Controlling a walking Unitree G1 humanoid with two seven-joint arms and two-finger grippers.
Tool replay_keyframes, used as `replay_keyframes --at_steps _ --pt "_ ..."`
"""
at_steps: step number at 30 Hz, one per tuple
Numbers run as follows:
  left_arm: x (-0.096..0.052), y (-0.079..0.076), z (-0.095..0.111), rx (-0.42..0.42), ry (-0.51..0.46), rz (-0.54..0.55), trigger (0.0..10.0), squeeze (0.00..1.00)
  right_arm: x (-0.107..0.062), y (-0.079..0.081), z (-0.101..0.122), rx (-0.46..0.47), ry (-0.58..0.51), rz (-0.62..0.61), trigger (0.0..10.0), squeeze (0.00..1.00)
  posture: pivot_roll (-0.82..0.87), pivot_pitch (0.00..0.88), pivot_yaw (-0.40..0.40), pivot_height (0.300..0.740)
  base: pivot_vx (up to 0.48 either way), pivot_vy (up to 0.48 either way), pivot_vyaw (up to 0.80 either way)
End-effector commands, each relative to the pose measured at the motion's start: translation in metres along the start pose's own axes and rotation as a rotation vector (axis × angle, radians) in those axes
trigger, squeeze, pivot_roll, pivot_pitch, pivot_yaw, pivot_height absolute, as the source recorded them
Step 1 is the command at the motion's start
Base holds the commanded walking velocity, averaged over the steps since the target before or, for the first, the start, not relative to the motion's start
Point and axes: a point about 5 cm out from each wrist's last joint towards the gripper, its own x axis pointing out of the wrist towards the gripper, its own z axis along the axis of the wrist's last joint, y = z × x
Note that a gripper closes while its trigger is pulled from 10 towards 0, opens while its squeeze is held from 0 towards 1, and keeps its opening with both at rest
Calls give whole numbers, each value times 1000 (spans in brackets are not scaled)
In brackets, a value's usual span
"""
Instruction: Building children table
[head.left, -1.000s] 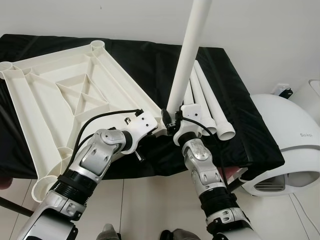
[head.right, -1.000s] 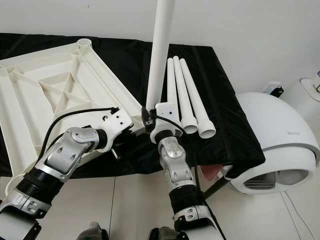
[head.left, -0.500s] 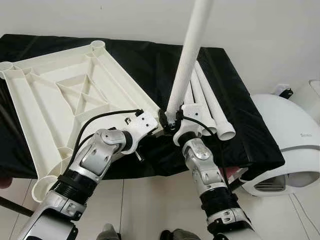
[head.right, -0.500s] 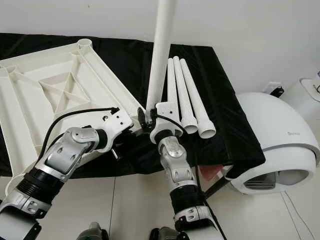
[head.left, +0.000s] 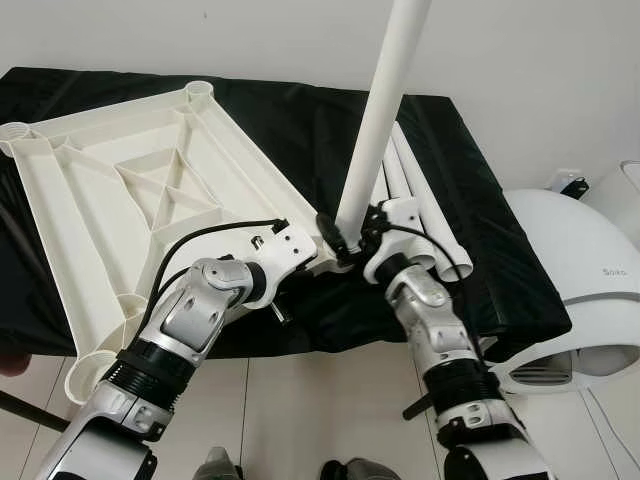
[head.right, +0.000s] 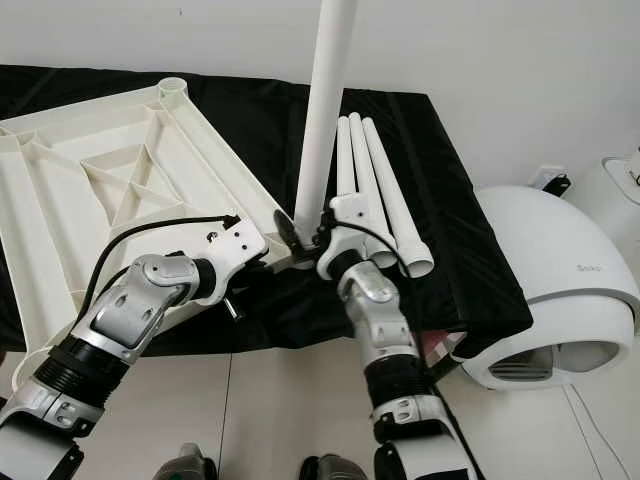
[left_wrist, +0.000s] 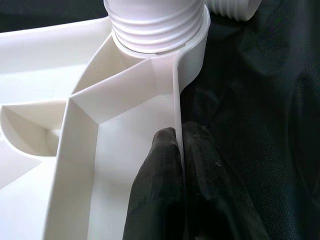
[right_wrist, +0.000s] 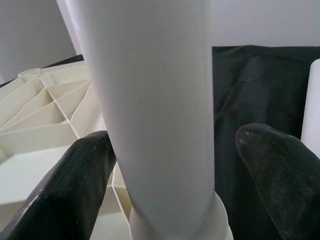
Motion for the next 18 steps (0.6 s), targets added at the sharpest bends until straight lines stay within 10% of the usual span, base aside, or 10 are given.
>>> replay_keyframes --at_steps 1,16,17,18 --pt "0 1 10 29 -28 2 10000 0 -1 -3 -2 -3 8 33 10000 1000 11 43 -56 740 0 0 0" --pt "0 1 10 33 -26 2 10000 0 -10 -40 -4 -15 88 248 10000 1000 12 38 -50 740 0 0 0" --pt "-1 1 10 33 -26 2 10000 0 -10 -42 -3 -21 99 273 10000 0 13 37 -48 740 0 0 0" --pt "-1 1 11 34 -27 1 10000 0 -10 -45 -3 -34 112 287 10000 0 13 37 -48 740 0 0 0"
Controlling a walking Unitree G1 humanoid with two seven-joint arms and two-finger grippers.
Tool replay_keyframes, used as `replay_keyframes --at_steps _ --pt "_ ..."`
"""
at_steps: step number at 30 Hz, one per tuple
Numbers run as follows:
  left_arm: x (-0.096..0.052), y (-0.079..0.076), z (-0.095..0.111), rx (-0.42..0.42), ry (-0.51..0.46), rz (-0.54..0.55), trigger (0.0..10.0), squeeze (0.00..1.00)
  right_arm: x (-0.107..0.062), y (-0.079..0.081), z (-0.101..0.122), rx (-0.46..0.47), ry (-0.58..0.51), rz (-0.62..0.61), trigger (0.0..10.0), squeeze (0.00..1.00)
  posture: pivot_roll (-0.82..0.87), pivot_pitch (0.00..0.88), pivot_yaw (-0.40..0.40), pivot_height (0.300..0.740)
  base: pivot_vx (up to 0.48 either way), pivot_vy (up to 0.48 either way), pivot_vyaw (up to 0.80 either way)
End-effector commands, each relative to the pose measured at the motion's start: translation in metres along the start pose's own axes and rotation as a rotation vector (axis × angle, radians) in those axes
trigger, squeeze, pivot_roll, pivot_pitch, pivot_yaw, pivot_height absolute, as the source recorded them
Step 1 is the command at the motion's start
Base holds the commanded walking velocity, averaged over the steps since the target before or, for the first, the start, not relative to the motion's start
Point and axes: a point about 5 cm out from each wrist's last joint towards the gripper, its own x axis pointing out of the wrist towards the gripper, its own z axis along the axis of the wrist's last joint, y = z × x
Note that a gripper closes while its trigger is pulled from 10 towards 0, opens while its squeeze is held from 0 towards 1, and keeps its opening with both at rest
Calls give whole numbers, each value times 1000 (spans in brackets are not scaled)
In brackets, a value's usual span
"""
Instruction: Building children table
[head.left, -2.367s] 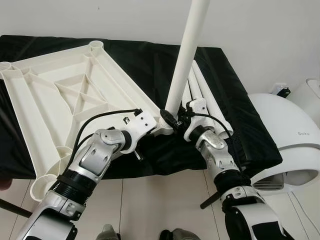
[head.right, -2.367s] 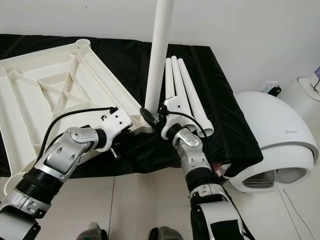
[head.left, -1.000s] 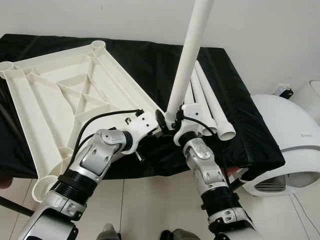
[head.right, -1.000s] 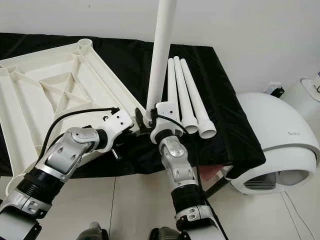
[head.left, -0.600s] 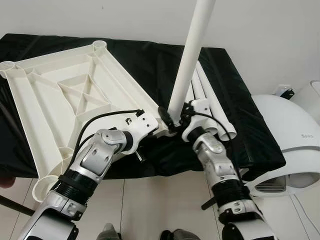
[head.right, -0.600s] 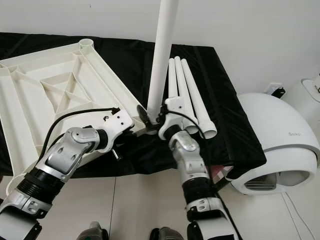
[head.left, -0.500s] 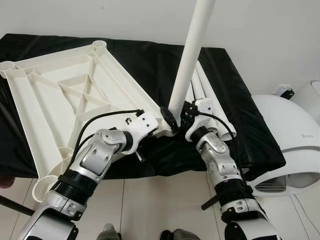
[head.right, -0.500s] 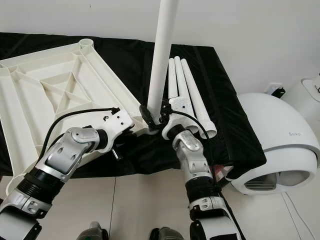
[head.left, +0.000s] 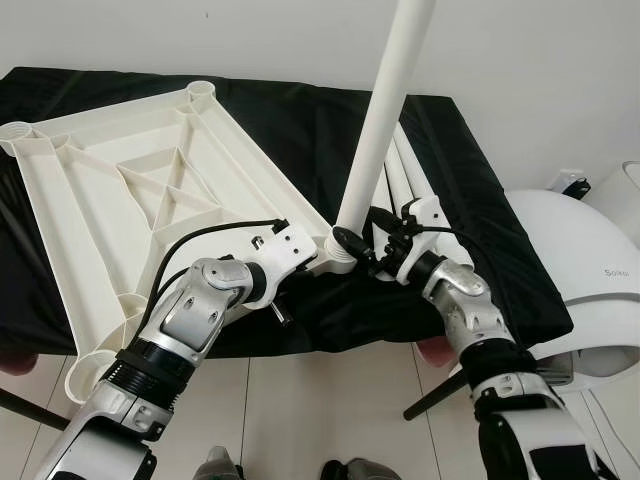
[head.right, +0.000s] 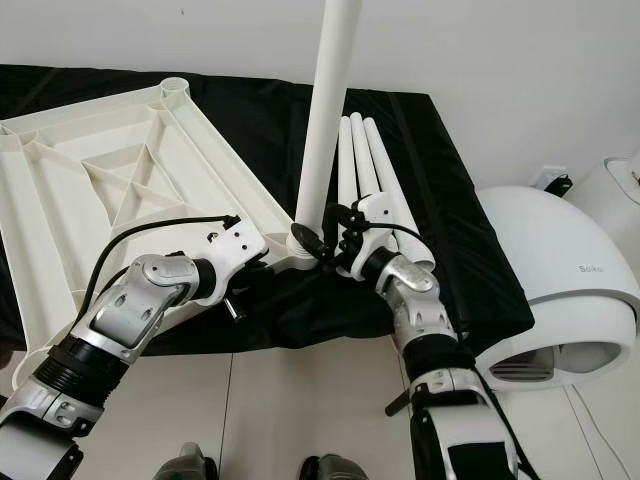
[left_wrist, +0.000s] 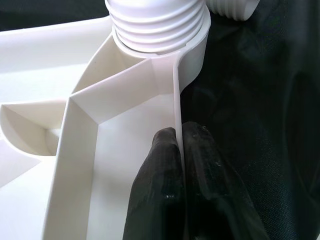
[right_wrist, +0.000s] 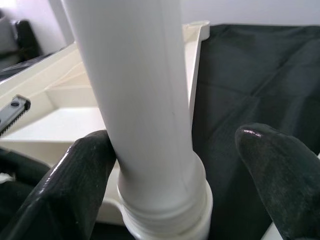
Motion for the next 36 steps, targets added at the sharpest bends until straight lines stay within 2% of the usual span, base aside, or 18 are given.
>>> replay_keyframes --at_steps 1,13,21,36 --pt "-1 1 11 33 -28 3 10000 0 -3 -4 -2 -9 15 22 10000 0 13 37 -48 740 0 0 0" --pt "-1 -2 10 35 -27 -4 10000 0 5 -7 5 -34 55 154 10000 0 21 31 -45 740 0 0 0" --pt "-2 -3 11 37 -26 -13 10000 0 12 -8 13 -90 84 277 10000 0 29 41 -37 740 0 0 0" --pt "-7 -5 6 24 -10 -12 10000 0 12 -17 23 -110 115 298 10000 0 50 71 -37 740 0 0 0"
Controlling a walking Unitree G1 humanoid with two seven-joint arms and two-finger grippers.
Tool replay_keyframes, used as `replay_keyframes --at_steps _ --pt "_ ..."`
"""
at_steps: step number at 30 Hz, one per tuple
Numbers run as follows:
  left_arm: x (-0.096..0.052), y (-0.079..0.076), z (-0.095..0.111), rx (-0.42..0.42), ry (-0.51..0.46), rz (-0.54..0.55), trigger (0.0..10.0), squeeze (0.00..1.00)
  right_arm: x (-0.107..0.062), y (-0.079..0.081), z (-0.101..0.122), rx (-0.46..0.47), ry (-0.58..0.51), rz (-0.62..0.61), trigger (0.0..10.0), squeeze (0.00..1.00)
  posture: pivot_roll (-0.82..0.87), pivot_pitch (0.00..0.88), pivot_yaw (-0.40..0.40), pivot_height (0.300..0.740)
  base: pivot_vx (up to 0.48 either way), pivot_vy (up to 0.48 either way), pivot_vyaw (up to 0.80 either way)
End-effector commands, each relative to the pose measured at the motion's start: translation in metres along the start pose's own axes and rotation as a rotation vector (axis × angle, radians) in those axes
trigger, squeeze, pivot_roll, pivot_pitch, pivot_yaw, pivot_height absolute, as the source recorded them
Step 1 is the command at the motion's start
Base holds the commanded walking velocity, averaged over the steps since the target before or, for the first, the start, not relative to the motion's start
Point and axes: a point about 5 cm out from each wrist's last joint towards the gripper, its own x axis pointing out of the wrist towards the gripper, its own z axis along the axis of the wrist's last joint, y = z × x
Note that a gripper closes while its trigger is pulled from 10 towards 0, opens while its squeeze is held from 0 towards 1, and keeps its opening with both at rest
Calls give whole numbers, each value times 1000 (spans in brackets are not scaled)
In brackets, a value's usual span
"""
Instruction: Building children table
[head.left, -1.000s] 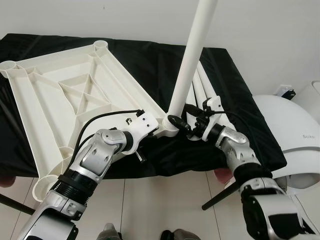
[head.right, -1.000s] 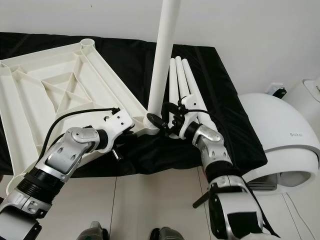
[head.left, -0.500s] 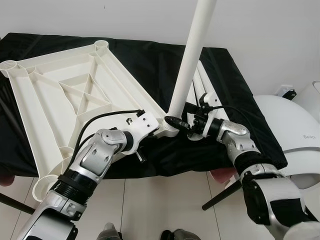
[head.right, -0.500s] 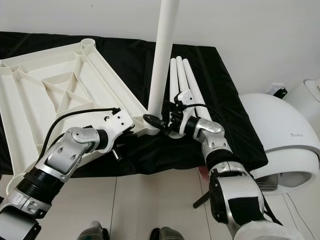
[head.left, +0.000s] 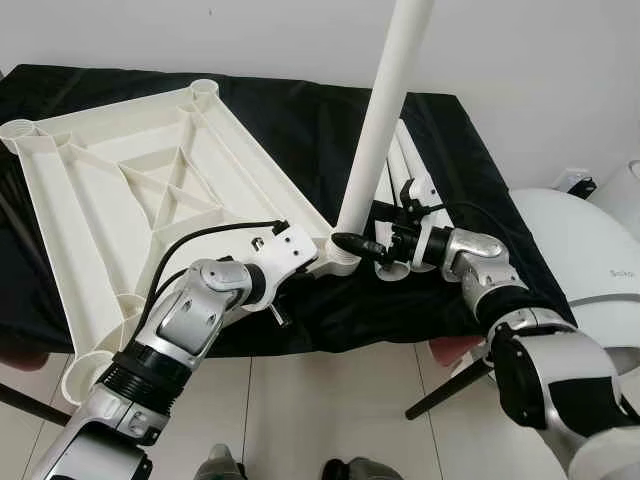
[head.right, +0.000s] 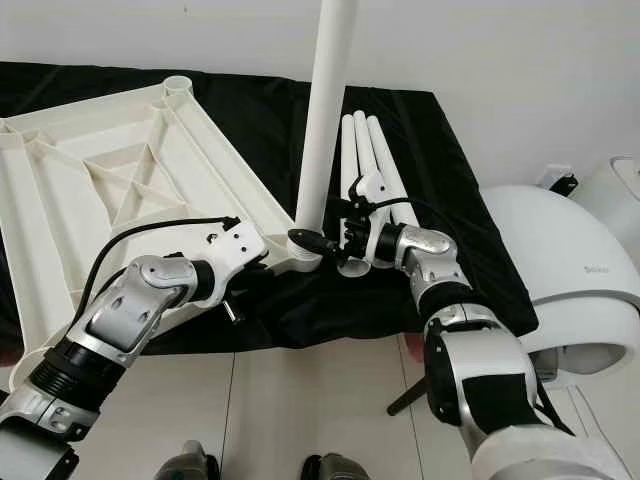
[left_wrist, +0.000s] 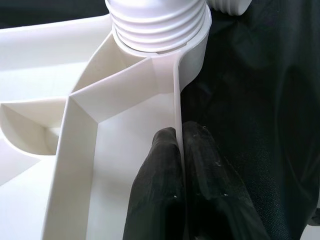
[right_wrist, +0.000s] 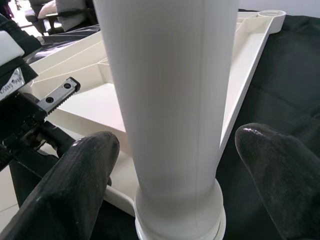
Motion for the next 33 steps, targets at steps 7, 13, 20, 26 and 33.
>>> replay_keyframes --at_steps 7,13,20,26,33 --pt "-3 -2 5 14 -11 1 10000 0 -2 -2 1 10 -8 6 2706 0 52 76 -34 740 0 0 0" --pt "-3 -2 4 13 -8 2 10000 0 -1 1 -2 37 -34 20 0 0 53 79 -35 740 0 0 0" --pt "-4 -1 4 11 -6 6 10000 0 -2 1 -3 63 -57 -7 0 0 52 79 -37 740 0 0 0" --pt "-3 1 4 5 -5 15 10000 0 -4 3 -11 30 -67 -97 0 0 34 78 -42 740 0 0 0" --pt "-2 0 4 2 -8 17 10000 0 -4 3 -12 9 -78 -175 0 0 30 74 -45 740 0 0 0"
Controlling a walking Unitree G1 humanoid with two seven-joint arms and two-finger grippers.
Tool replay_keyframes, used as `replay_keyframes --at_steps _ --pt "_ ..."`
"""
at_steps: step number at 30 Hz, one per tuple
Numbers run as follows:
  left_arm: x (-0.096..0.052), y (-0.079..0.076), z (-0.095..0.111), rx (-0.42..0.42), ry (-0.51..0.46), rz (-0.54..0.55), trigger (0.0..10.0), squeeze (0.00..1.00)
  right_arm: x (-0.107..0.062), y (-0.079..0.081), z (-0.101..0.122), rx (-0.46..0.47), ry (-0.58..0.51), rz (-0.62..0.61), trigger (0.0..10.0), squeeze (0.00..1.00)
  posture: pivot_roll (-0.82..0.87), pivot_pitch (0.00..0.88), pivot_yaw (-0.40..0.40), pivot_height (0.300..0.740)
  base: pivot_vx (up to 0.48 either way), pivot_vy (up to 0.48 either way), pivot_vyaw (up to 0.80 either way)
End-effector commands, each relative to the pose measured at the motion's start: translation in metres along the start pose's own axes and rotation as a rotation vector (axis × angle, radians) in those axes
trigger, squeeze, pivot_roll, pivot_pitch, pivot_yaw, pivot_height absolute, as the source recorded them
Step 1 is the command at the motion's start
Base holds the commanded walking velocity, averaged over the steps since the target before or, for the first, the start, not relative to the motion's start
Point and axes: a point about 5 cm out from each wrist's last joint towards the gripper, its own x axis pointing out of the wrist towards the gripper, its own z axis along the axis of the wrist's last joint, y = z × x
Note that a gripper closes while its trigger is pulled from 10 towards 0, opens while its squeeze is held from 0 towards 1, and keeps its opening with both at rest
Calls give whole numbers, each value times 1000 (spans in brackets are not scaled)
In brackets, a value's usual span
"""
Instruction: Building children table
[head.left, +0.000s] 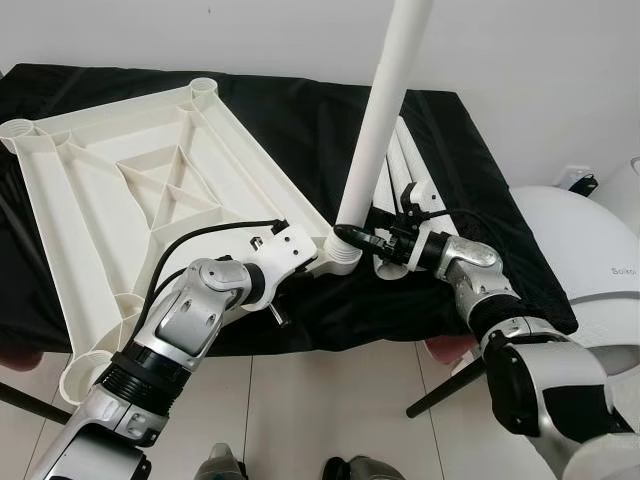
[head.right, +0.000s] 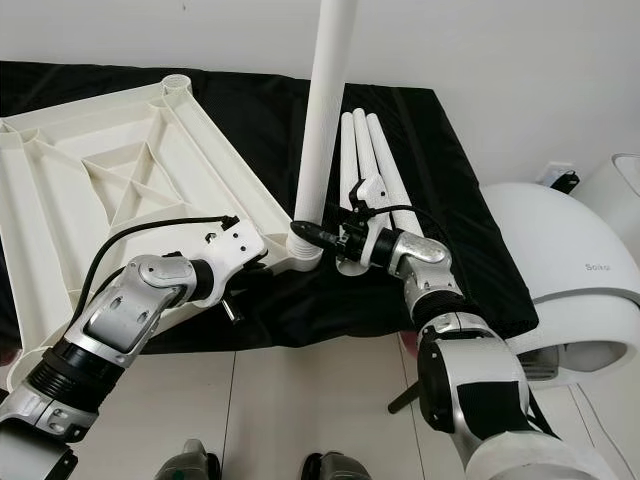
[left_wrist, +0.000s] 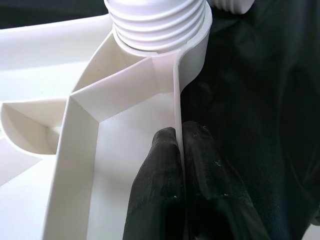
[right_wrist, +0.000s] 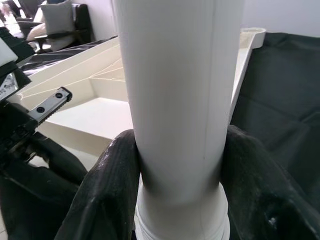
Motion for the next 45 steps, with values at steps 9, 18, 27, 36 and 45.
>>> replay_keyframes --at_steps 9,18,27,36,45 --pt "0 0 2 -7 -13 24 10000 0 -2 1 -7 8 -6 -150 0 0 24 63 -51 740 0 0 0" --pt "2 0 2 -20 -17 35 10000 0 0 6 -9 20 -27 -280 0 0 22 54 -54 740 0 0 0" --pt "2 -1 3 -20 -18 34 10000 0 9 25 -18 43 -10 -432 0 0 22 46 -58 740 0 0 0" --pt "4 -1 4 -18 -22 33 10000 0 20 40 -18 75 24 -592 0 0 23 42 -61 740 0 0 0" --pt "4 -1 5 -20 -25 38 10000 0 39 64 -18 66 56 -772 0 0 28 53 -68 740 0 0 0"
